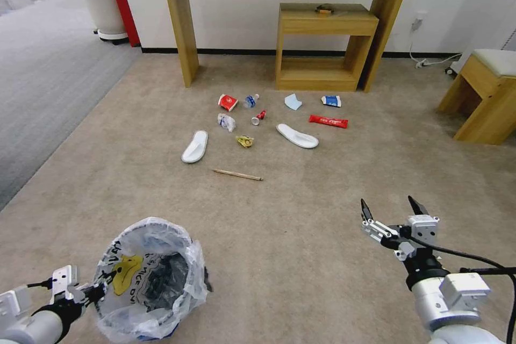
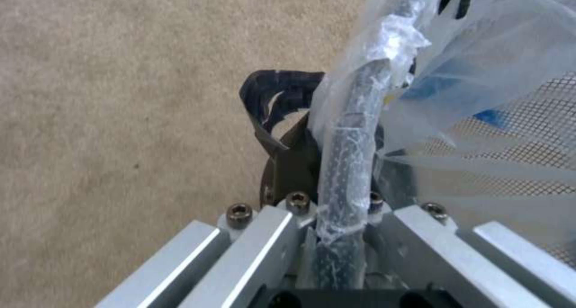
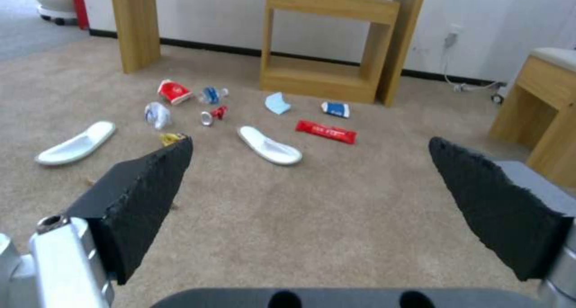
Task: Pick up the trash bin and place the garbage on the floor into it.
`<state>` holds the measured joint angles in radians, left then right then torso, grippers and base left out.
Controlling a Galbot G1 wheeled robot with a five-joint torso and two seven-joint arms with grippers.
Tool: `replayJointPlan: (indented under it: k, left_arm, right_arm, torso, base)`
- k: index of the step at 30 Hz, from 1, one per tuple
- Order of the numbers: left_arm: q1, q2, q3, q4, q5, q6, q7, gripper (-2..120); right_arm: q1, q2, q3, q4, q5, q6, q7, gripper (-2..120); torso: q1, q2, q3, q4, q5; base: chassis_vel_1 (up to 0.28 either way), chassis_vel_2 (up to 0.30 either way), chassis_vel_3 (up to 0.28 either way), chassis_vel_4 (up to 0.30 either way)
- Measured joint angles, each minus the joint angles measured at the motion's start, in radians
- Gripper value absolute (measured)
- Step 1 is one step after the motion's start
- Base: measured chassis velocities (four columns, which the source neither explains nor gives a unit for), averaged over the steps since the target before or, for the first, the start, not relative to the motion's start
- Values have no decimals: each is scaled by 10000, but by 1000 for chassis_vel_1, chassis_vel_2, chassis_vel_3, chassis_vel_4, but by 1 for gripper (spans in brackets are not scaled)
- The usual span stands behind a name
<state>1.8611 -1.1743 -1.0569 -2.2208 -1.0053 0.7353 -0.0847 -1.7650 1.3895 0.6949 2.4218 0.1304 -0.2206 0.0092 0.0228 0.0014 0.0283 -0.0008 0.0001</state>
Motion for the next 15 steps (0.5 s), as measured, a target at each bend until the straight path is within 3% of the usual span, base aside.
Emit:
replayJointPlan:
  k: [15]
  left_arm:
    - [-100,4,162,-138,281,-38,190,0]
  right_arm:
    - [22,25,-48,-144,48,-68,205,100]
  torso:
    - [2,0,1,2,2]
  base:
    - [30,222,-23,-232]
